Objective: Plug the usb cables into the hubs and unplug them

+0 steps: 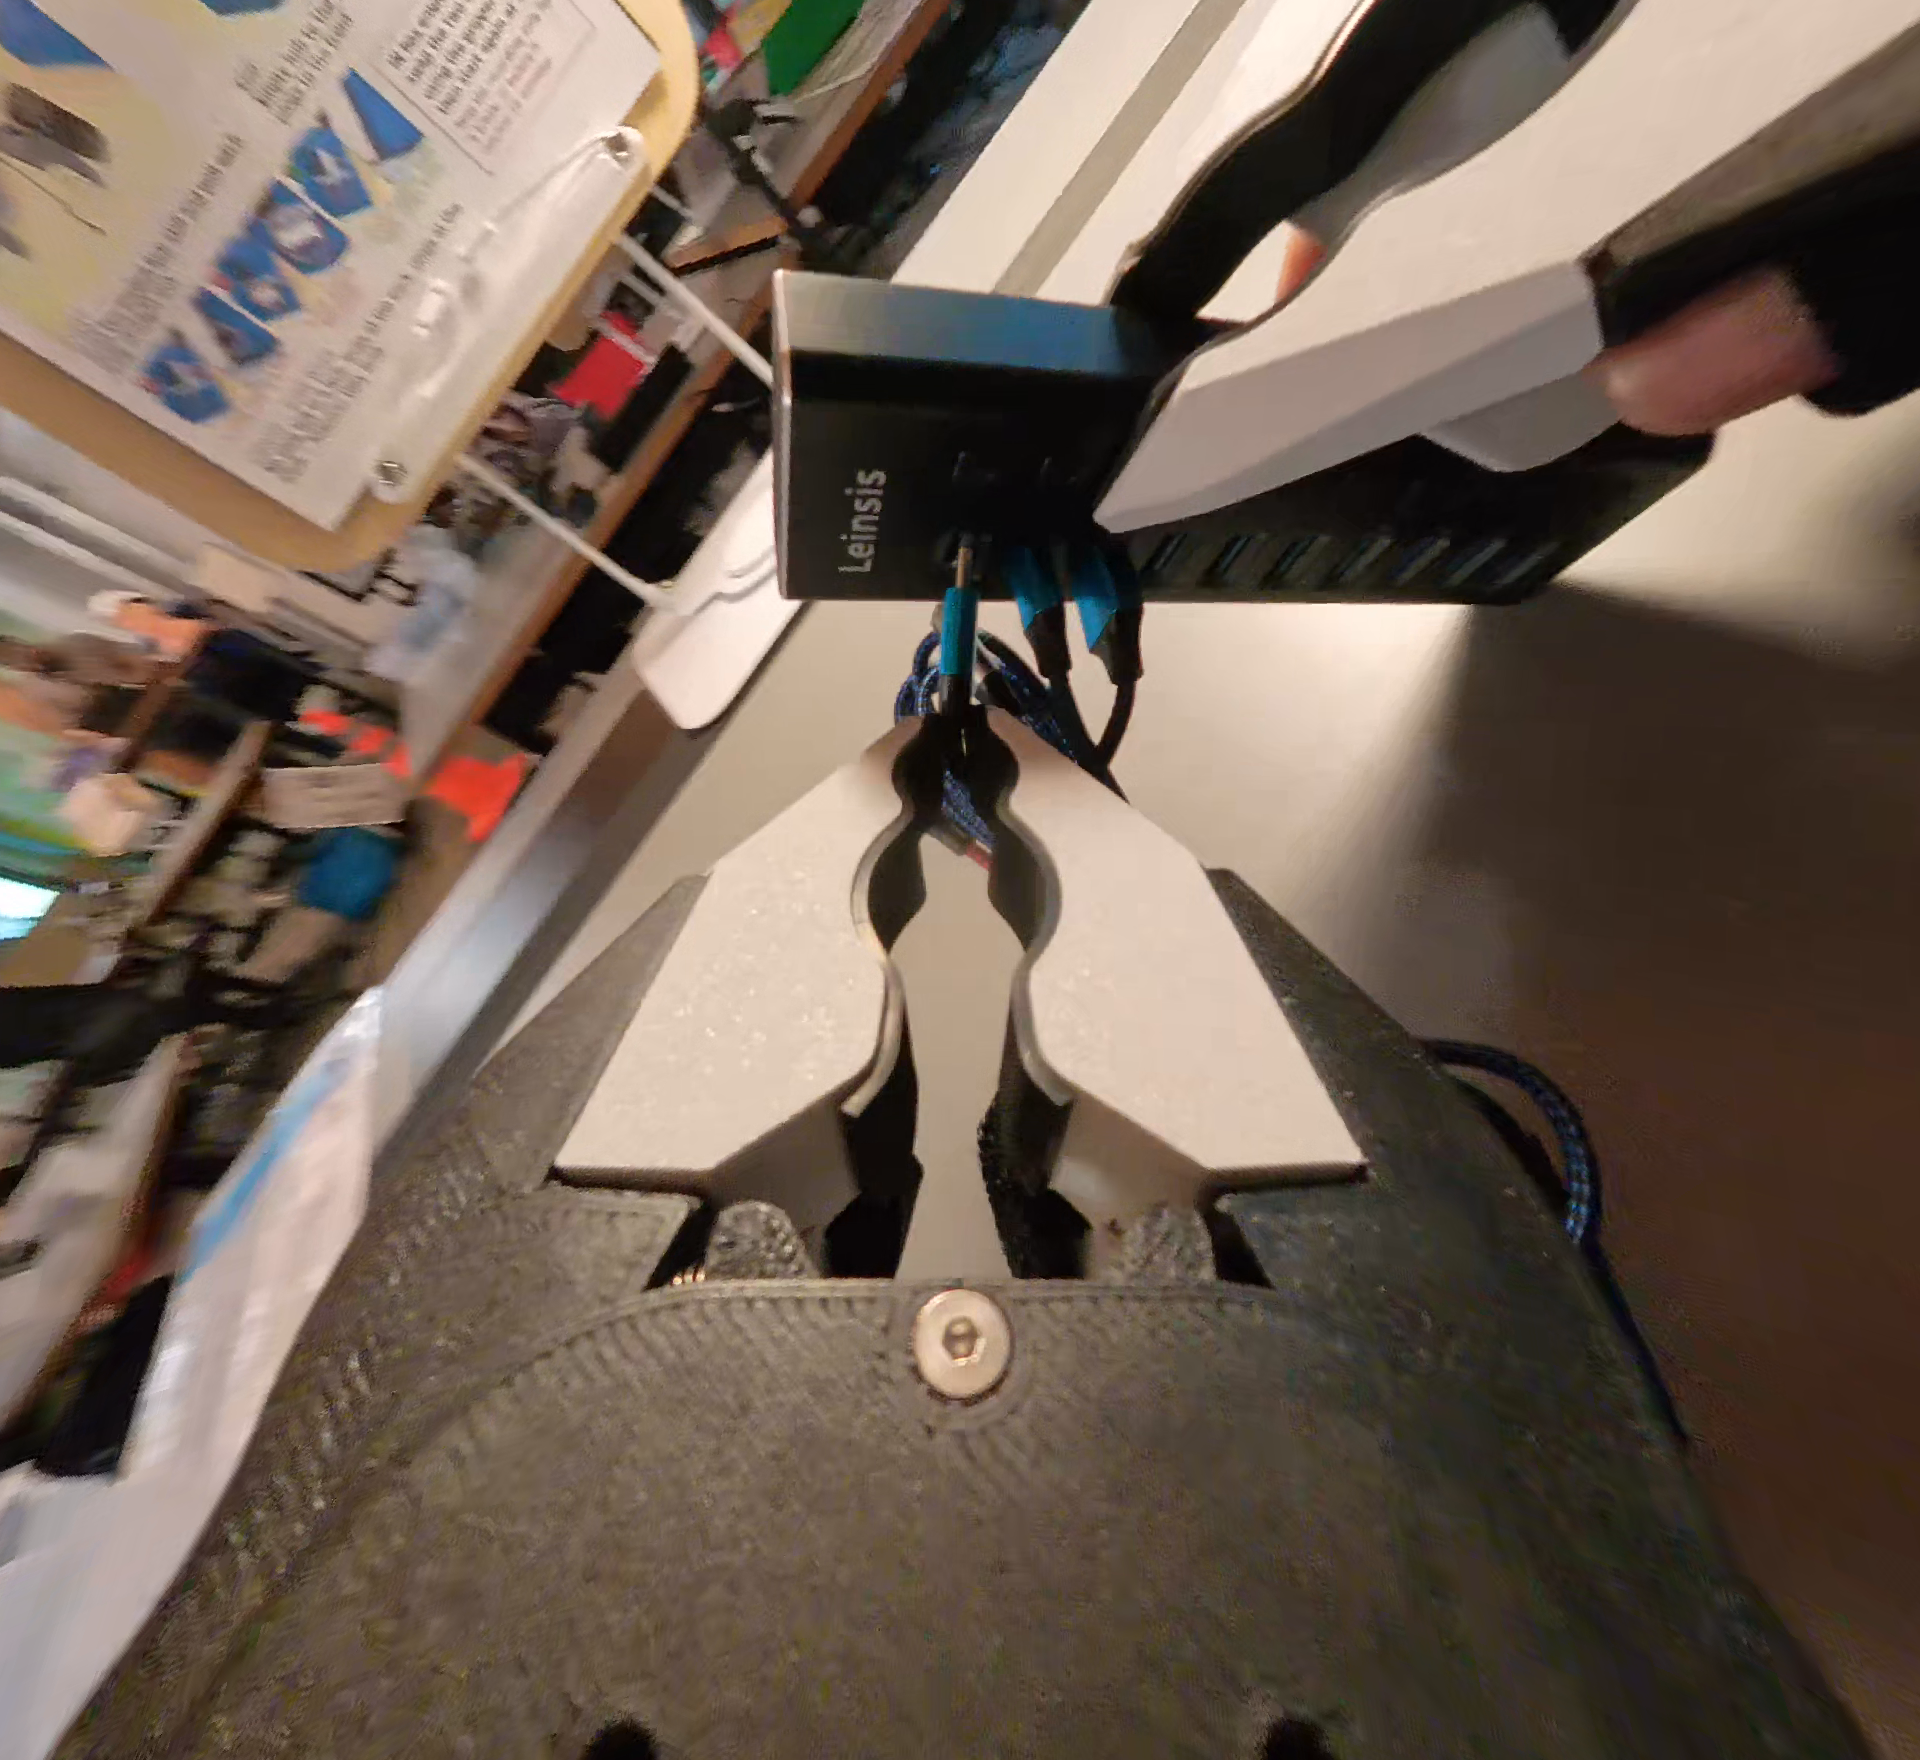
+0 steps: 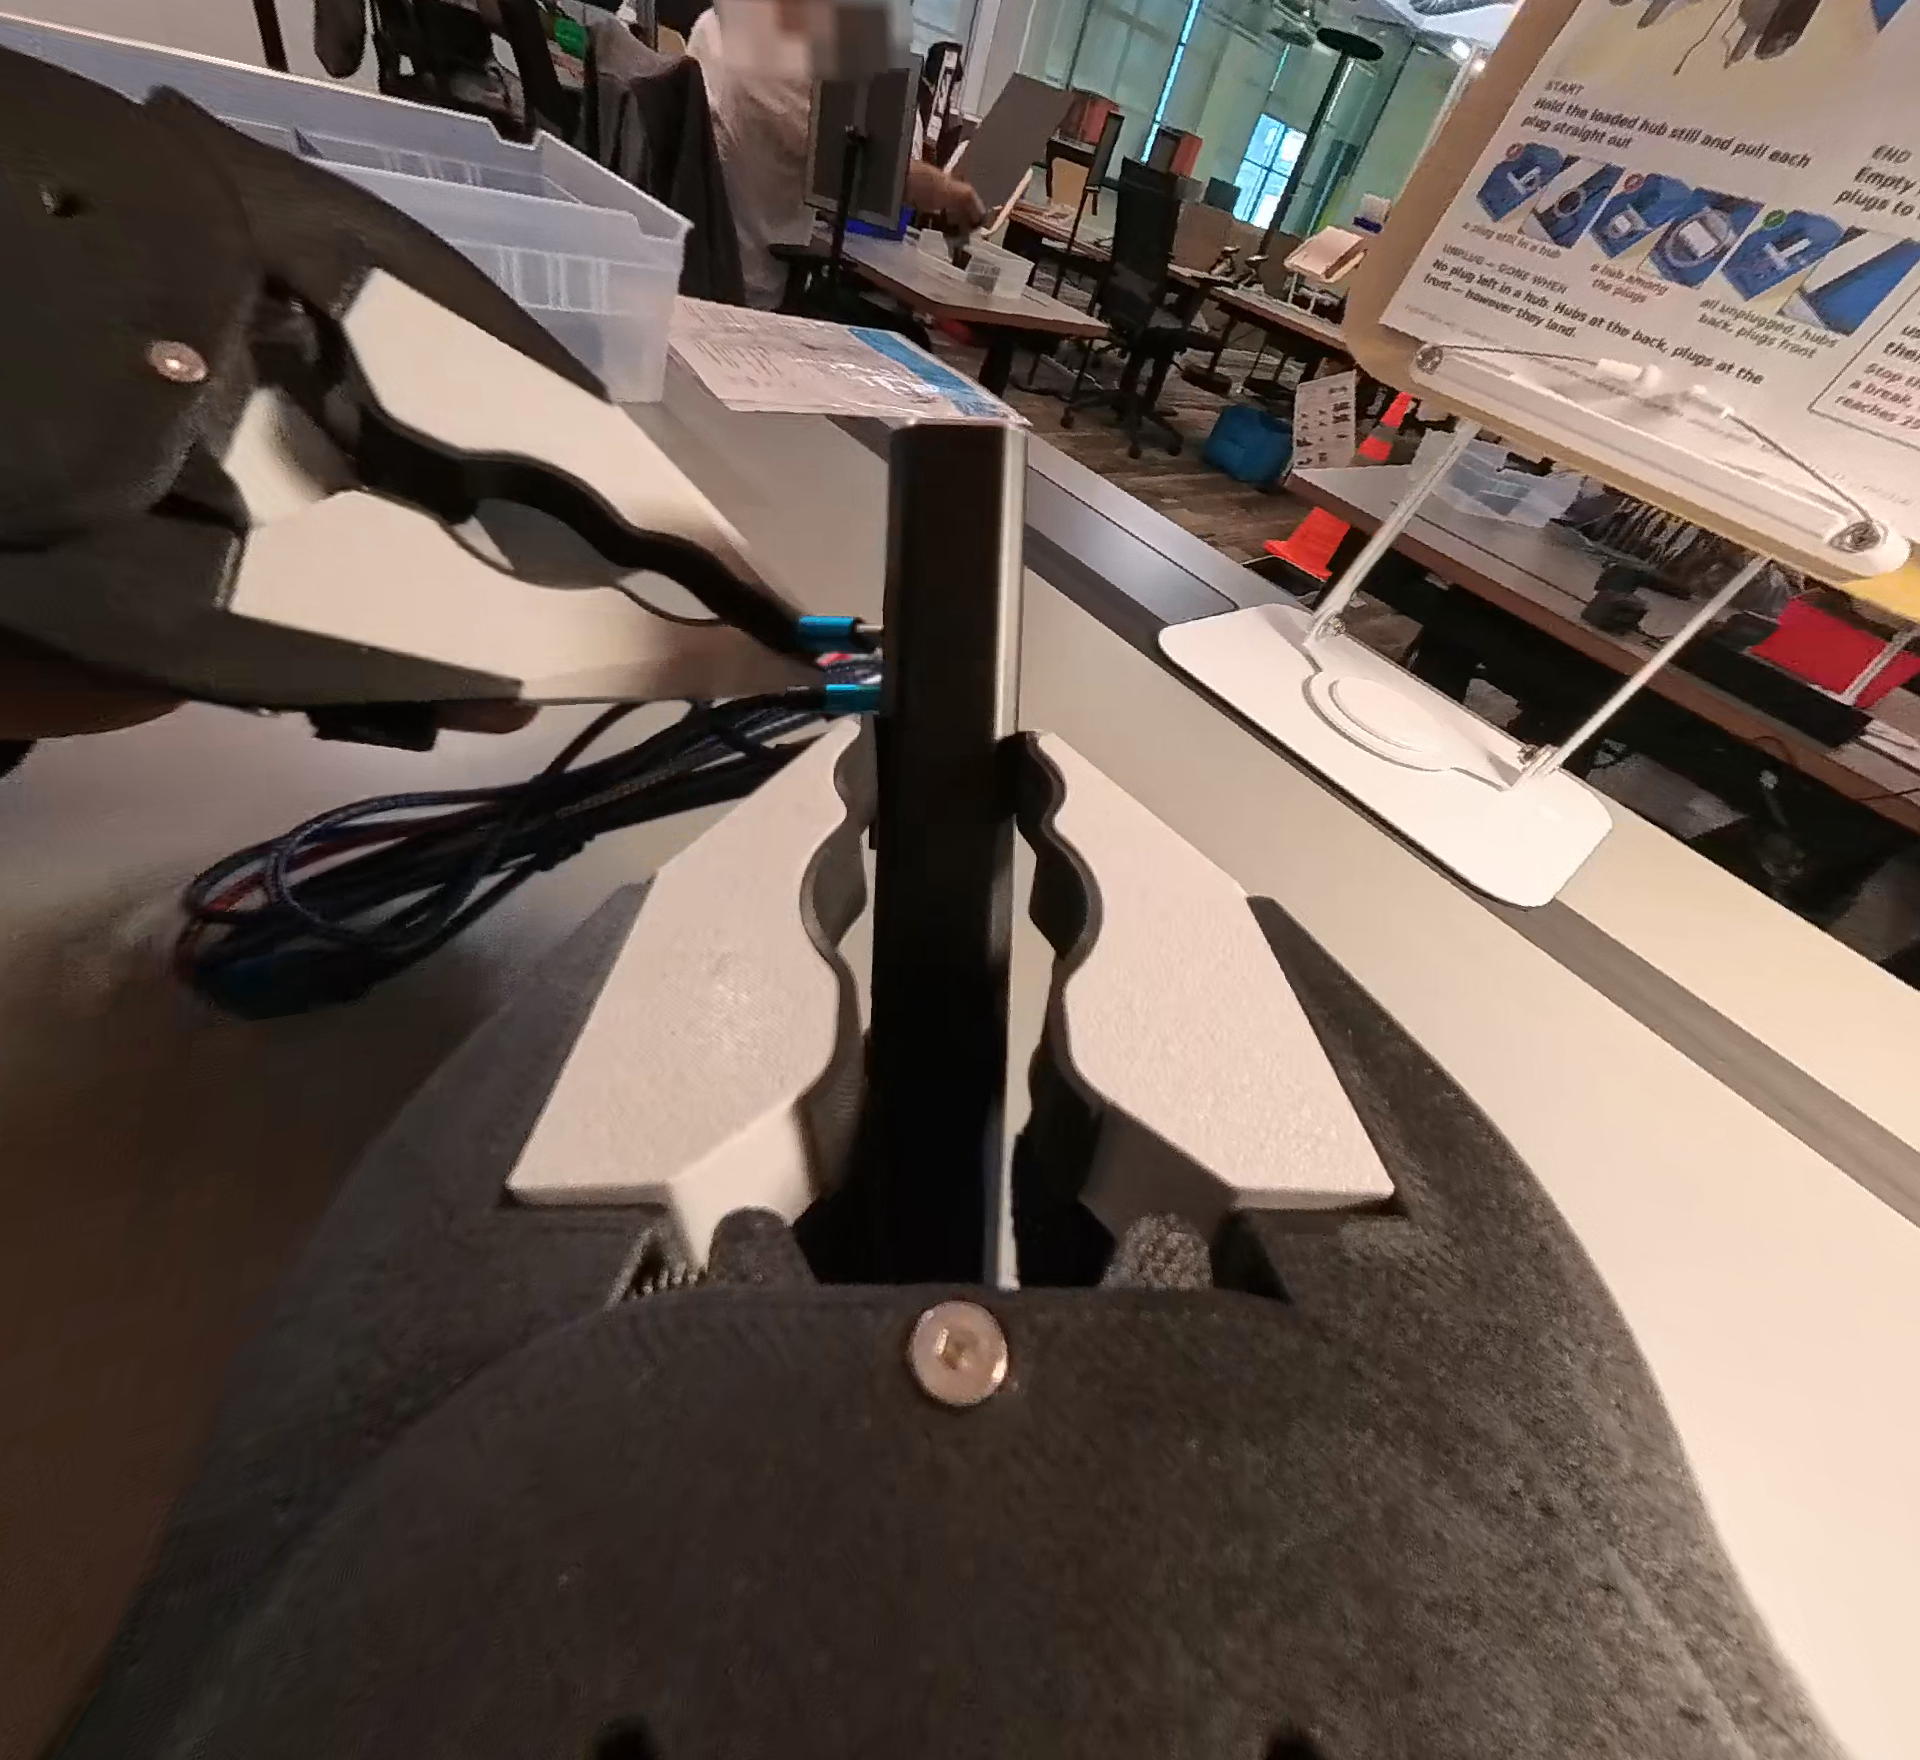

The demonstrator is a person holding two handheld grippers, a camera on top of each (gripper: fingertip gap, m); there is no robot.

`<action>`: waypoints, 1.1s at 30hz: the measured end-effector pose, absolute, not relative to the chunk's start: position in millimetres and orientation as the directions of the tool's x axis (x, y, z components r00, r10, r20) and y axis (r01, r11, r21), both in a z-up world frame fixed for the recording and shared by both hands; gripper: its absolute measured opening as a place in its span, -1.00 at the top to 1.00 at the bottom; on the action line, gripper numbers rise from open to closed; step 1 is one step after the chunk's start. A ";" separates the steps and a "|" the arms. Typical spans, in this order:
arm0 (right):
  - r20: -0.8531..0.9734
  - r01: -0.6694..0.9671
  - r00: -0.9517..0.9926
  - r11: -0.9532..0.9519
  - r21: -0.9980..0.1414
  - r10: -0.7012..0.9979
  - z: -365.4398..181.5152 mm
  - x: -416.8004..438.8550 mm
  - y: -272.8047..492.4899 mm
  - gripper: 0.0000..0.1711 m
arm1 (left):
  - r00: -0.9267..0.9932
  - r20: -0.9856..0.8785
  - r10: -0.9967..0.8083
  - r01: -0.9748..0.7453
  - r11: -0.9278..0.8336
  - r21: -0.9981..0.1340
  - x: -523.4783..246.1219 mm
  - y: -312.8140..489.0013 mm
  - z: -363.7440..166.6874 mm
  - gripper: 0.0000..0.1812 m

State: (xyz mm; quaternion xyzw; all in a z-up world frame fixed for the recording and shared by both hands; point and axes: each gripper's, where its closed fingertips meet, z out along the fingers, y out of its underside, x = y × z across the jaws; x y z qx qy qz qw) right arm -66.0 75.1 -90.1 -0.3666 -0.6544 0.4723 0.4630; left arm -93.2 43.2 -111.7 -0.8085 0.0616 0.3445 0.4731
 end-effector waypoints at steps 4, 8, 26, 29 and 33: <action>0.240 0.050 -0.285 0.265 -0.963 0.928 -88.3 -66.7 73.9 0.71 | 0.600 -0.757 0.258 -0.489 -0.630 -0.603 -102.4 36.7 -102.4 0.92; 0.227 0.058 -0.263 0.251 -0.966 0.938 -88.0 -67.4 72.5 0.71 | 0.468 -0.853 0.232 -0.528 -0.700 -0.480 -104.8 35.0 -99.6 0.92; 0.401 -0.005 -0.158 0.405 -0.914 0.903 -84.8 -64.2 65.6 0.71 | 0.412 -0.874 0.256 -0.497 -0.741 -0.451 -100.5 35.4 -94.2 0.94; 0.440 -0.019 -0.155 0.442 -0.897 0.885 -83.7 -63.5 63.7 0.69 | 0.385 -0.887 0.255 -0.507 -0.745 -0.433 -99.9 33.7 -90.3 0.94; 0.505 -0.021 -0.136 0.507 -0.862 0.852 -84.1 -63.1 60.7 0.69 | 0.354 -0.906 0.231 -0.521 -0.756 -0.397 -98.2 32.3 -89.8 0.93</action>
